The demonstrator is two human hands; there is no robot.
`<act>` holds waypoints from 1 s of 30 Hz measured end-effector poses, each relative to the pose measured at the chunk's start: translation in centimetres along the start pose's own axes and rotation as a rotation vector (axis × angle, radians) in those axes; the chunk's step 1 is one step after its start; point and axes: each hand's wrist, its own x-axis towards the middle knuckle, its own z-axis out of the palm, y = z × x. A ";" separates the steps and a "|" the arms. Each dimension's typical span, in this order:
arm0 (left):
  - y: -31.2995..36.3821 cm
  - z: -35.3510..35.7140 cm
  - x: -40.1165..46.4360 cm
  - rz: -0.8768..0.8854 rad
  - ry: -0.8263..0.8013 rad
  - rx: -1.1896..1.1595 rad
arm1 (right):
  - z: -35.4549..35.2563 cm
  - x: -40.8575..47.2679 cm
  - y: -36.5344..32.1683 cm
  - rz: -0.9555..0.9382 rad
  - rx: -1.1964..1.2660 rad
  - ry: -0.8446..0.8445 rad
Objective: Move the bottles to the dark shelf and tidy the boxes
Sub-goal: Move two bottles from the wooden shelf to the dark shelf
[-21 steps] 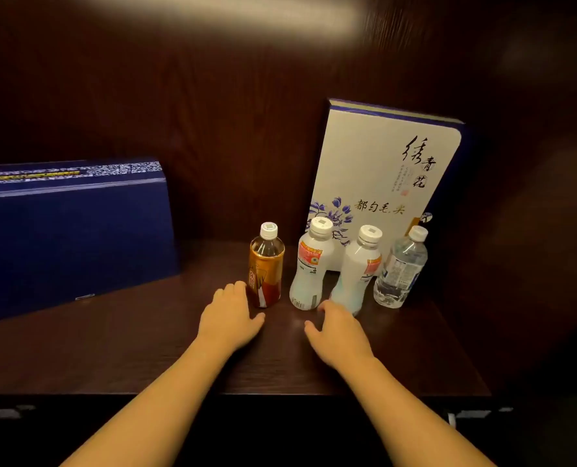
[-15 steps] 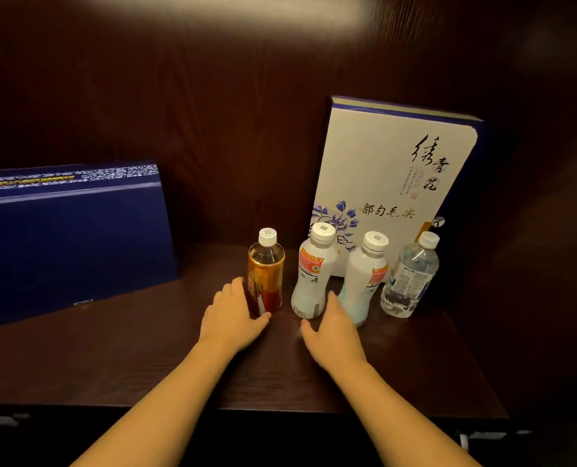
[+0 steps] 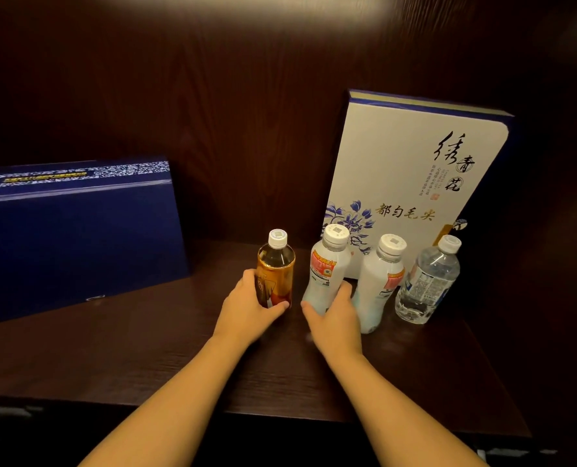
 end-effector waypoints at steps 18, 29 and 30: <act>0.4 -1.5 -7.0 0.103 -0.114 -0.026 | -4.1 -8.9 1.1 0.084 -0.030 0.032; 7.7 1.8 -13.5 0.231 -0.259 -0.069 | -14.5 -14.2 4.7 0.076 -0.012 0.114; 8.8 2.3 -14.4 0.241 -0.259 -0.077 | -15.7 -14.8 5.3 0.072 -0.020 0.128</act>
